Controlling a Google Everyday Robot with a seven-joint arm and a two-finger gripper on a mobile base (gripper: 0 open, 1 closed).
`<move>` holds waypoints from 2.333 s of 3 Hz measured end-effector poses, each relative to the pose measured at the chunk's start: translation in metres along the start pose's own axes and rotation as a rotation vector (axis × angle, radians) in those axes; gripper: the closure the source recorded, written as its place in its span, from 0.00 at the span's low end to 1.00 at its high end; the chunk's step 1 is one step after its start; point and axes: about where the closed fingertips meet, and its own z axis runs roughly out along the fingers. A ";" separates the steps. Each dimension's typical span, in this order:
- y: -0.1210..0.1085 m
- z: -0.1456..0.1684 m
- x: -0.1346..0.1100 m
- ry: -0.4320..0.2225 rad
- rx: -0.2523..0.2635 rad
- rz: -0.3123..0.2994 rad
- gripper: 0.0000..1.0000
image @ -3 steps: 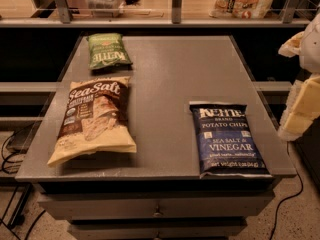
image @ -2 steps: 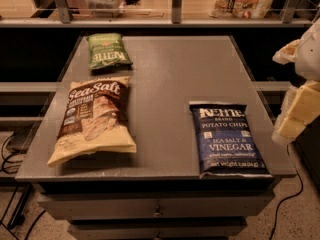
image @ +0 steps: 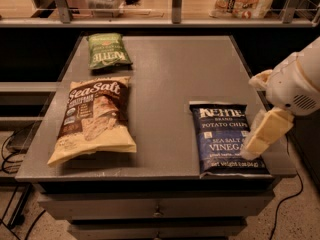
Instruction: Pick blue chip bag
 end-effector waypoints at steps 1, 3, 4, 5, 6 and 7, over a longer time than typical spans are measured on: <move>0.005 0.031 -0.001 0.003 -0.020 0.015 0.00; 0.021 0.080 0.012 0.045 -0.101 0.060 0.18; 0.020 0.080 0.008 0.054 -0.098 0.058 0.40; 0.010 0.056 -0.004 0.045 -0.036 0.030 0.64; -0.004 0.016 -0.023 0.039 0.053 -0.014 0.88; -0.018 -0.022 -0.043 0.023 0.129 -0.063 1.00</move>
Offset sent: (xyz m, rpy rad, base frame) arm 0.0000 0.0257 -0.0985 -0.0212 0.1416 -0.0387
